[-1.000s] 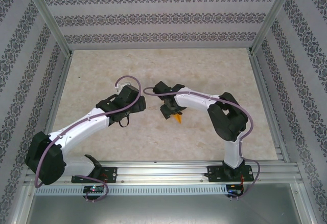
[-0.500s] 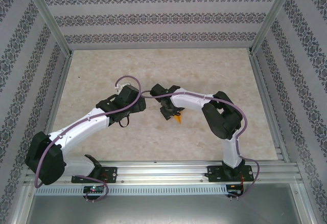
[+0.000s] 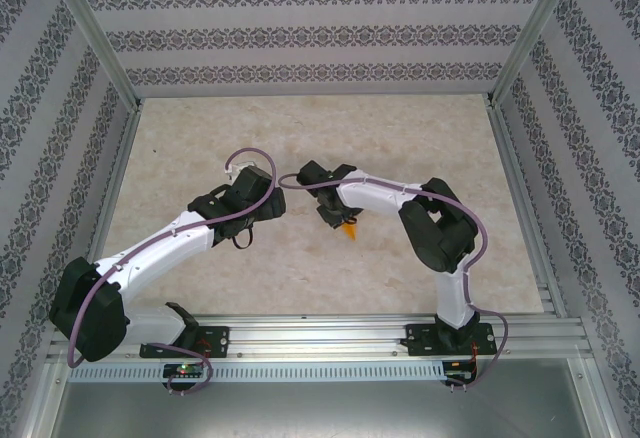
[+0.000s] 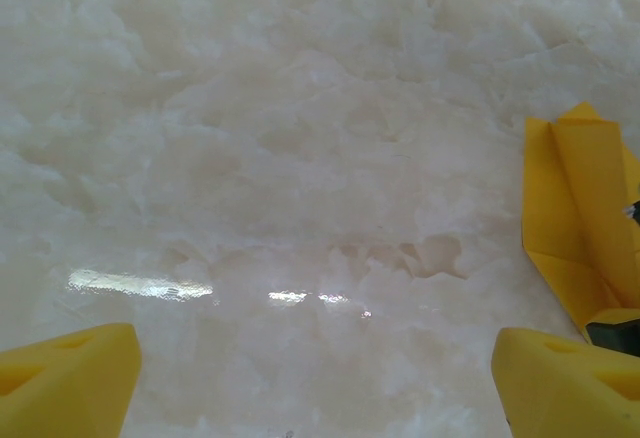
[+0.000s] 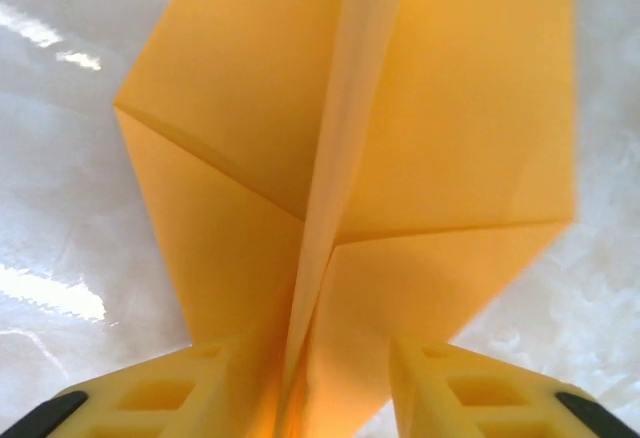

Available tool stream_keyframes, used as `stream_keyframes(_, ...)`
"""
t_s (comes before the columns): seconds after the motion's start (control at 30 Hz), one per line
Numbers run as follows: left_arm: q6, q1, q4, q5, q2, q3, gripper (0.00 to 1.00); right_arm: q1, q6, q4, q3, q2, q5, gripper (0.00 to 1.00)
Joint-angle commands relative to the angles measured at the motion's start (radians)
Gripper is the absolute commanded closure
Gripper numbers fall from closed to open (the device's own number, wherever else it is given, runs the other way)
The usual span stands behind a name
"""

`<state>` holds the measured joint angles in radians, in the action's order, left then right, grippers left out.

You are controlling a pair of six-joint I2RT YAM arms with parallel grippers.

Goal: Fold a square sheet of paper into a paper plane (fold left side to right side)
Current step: Pick up the paper plane at the center of the table.

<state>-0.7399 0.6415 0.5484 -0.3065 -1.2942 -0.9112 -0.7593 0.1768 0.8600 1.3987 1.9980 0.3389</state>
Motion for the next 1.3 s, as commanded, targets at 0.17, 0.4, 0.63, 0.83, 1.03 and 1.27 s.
stream_keyframes(0.17, -0.016, -0.006, 0.027, -0.025, 0.014, 0.008, 0.09, 0.026, 0.006, -0.021, -0.02, -0.032, -0.043, 0.68)
stream_keyframes(0.4, -0.014, -0.006, 0.028, -0.027, 0.01, 0.006, 0.08, 0.028, 0.009, -0.033, -0.023, -0.016, -0.077, 0.77)
stream_keyframes(0.63, 0.0, -0.006, 0.041, -0.037, 0.018, -0.006, 0.08, 0.05, 0.03, -0.035, -0.029, -0.01, -0.135, 0.81)
stream_keyframes(0.83, 0.006, -0.006, 0.051, -0.047, 0.022, -0.015, 0.08, 0.063, 0.036, -0.018, -0.023, -0.003, -0.13, 0.86)
stream_keyframes(1.03, 0.015, -0.006, 0.066, -0.063, 0.047, -0.021, 0.04, 0.129, 0.056, -0.03, -0.011, -0.091, -0.19, 1.0)
stream_keyframes(1.27, 0.027, -0.006, 0.073, -0.073, 0.078, -0.022, 0.0, 0.24, 0.114, 0.006, 0.137, -0.038, -0.254, 1.0)
